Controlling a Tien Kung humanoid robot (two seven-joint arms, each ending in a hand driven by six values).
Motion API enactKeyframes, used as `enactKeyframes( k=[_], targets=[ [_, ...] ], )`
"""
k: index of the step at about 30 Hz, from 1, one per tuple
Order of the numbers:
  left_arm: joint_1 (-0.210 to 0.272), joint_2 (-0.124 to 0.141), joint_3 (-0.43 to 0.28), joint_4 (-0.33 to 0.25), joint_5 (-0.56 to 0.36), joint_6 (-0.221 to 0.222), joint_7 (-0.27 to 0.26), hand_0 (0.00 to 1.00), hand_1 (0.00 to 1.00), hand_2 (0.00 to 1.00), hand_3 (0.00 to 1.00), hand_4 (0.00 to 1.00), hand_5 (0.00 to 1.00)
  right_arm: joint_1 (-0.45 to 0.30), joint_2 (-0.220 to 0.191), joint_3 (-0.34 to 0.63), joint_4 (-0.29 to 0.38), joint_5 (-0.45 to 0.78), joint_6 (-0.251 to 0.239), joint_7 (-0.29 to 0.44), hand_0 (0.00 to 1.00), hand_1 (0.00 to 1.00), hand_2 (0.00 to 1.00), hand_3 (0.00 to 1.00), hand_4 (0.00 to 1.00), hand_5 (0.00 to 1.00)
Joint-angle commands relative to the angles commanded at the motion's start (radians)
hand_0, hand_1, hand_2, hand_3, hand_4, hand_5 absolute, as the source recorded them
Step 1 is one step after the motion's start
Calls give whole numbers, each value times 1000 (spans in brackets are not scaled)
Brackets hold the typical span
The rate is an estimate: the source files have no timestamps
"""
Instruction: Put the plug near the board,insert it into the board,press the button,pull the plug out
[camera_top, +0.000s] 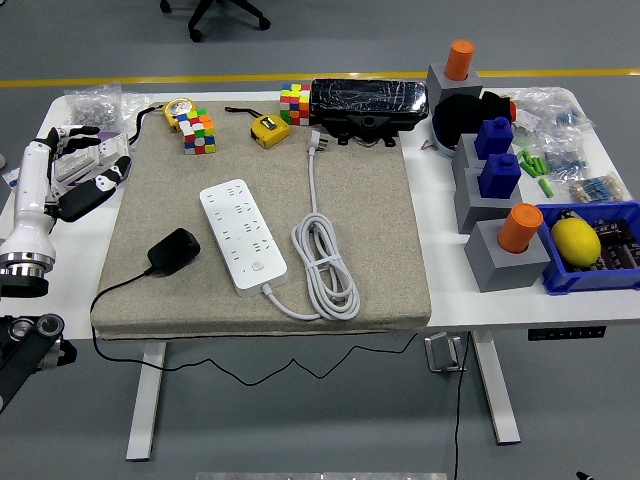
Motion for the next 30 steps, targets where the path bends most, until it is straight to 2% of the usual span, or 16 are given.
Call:
enactKeyframes(
  k=[4, 30],
  targets=[
    [-1, 11, 12, -5, 8, -9, 10, 686, 661, 605, 618, 846, 291, 4, -3, -7, 3, 2, 1, 0, 652, 646, 630, 557, 983, 549],
    [-32, 4, 11, -24, 19, -26, 30, 690, 663, 601, 612, 845, 292, 31, -11, -1, -1, 5, 4, -2, 653, 647, 631, 558, 983, 552]
  ],
)
